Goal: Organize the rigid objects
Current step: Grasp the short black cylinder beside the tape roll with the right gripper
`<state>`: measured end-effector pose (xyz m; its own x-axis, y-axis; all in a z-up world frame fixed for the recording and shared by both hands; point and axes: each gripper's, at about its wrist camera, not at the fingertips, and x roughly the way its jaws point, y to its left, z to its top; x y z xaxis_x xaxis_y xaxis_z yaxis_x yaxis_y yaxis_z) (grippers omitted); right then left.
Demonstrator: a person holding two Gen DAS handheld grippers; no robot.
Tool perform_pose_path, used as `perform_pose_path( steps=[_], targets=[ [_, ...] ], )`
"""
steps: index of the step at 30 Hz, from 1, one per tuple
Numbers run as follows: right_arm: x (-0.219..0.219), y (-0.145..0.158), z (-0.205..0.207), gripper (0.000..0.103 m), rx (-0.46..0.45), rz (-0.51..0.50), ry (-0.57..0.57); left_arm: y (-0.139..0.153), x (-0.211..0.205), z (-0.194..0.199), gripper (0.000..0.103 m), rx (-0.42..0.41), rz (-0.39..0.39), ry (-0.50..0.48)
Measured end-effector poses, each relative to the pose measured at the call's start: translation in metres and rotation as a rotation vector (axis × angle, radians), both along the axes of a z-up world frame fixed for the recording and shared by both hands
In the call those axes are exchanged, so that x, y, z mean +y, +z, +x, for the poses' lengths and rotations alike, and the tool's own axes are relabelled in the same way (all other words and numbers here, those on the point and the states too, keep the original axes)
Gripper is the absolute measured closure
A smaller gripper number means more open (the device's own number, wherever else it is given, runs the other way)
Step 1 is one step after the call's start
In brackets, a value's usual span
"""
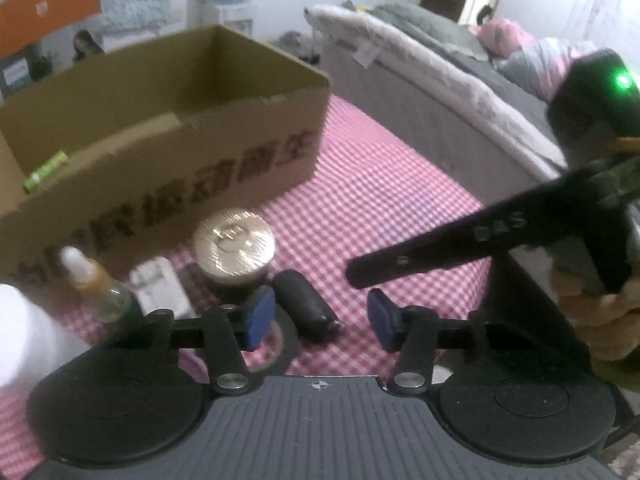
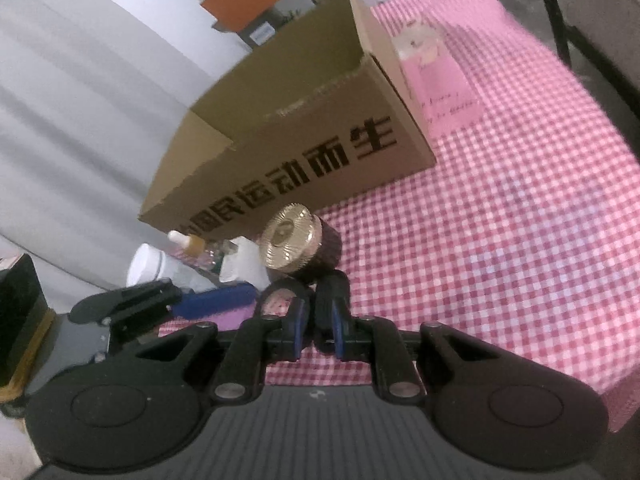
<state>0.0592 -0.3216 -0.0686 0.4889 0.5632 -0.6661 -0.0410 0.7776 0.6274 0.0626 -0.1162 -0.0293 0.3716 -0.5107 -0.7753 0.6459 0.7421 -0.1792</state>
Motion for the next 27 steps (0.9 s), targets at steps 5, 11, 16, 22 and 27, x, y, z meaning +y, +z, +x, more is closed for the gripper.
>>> perform_pose_path(
  steps=[5,11,16,22,27],
  targets=[
    [0.003,-0.019,0.015,0.087,0.06,0.009,0.023,-0.01,-0.008,0.007,0.064,0.079,-0.006,-0.022],
    [0.008,-0.031,0.026,0.087,0.088,0.012,0.044,-0.021,-0.018,0.016,0.065,0.147,0.041,-0.016],
    [0.007,-0.038,0.033,0.087,0.102,0.008,0.047,-0.024,-0.021,0.022,0.065,0.172,0.059,0.001],
    [-0.006,-0.039,0.034,0.086,0.113,0.012,0.046,-0.031,-0.03,0.029,0.065,0.188,0.075,0.016],
    [-0.015,-0.037,0.034,0.086,0.115,0.016,0.04,-0.031,-0.037,0.032,0.064,0.158,0.084,0.026]
  ],
)
